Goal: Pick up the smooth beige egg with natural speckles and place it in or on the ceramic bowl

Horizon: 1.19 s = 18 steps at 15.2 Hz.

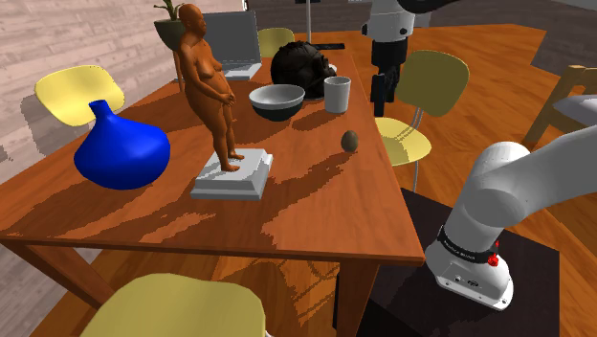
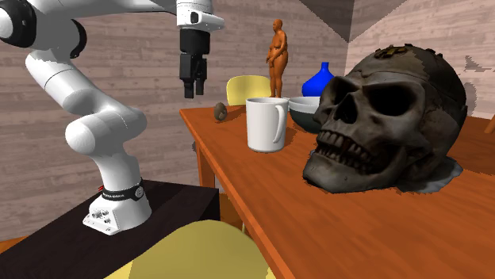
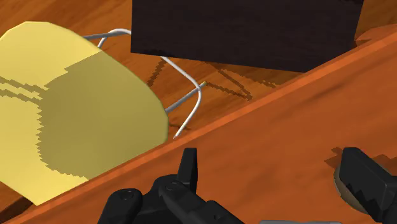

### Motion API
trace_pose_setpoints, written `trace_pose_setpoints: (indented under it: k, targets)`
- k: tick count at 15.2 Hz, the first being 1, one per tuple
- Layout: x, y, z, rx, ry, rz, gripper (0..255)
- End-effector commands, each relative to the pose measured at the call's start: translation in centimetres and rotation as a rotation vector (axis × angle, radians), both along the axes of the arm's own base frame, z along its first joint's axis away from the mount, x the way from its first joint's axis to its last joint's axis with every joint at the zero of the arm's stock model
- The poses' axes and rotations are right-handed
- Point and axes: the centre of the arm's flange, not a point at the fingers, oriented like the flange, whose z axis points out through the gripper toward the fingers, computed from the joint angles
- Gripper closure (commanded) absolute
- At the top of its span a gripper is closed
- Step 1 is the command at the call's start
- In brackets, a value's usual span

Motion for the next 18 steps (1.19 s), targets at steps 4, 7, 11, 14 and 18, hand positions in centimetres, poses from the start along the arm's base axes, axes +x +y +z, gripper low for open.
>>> trace_pose_setpoints:
  k: [4, 7, 11, 14, 18]
  targets:
    - [0.0, 3.5, -0.9, 0.009, -0.088, 0.085, 0]
    - [-0.2, 6.9, -1.8, 0.017, -0.176, 0.171, 0]
    - [-0.4, 9.8, -3.0, 0.025, -0.248, 0.241, 0]
    - [-0.1, 9.8, -4.5, 0.025, -0.248, 0.241, 0]
    - [0.2, 9.8, -6.4, 0.025, -0.248, 0.241, 0]
